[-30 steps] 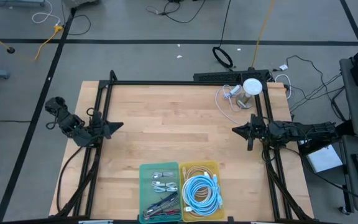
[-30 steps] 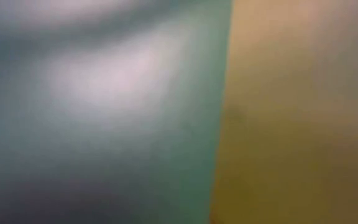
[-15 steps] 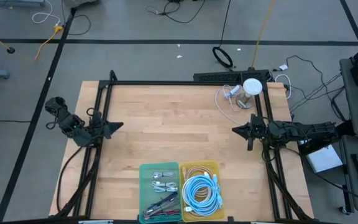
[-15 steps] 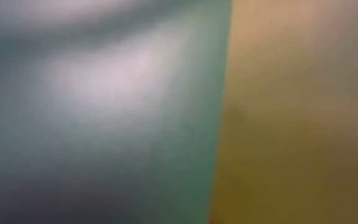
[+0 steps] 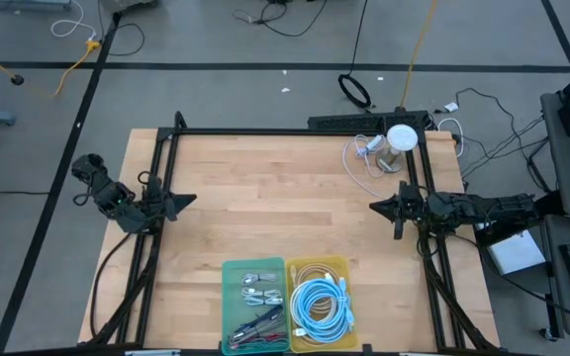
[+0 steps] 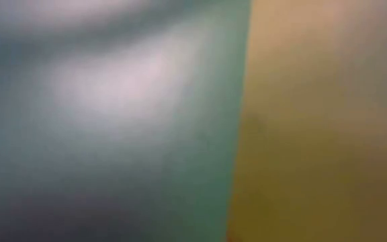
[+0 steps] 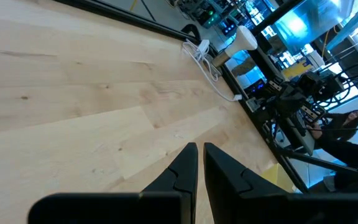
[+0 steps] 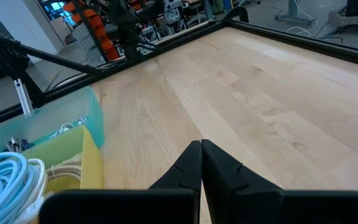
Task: Pick & Place USB Port
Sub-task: Return to Home Position
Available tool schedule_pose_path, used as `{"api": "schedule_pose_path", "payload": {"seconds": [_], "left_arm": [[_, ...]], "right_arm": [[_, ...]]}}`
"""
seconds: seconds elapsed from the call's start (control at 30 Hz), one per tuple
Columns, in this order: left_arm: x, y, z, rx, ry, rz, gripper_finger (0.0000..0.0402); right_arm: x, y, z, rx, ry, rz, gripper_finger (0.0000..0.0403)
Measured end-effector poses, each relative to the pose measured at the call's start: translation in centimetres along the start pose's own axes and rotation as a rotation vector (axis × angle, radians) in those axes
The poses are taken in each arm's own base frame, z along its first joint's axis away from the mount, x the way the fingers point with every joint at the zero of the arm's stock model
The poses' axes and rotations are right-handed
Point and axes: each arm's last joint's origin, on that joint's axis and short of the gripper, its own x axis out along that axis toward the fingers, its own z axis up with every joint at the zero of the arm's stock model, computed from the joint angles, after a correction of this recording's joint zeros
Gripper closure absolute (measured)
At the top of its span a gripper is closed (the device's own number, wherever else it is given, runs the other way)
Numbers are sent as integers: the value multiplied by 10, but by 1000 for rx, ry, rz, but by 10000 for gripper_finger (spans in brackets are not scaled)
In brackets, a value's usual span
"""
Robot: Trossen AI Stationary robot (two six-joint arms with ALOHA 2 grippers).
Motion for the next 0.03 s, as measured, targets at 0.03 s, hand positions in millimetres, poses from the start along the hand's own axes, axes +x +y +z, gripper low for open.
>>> {"api": "schedule_pose_path", "payload": {"seconds": [0.03], "left_arm": [[0,0,0,0,0,0,373]], "right_arm": [[0,0,0,0,0,0,403]]}}
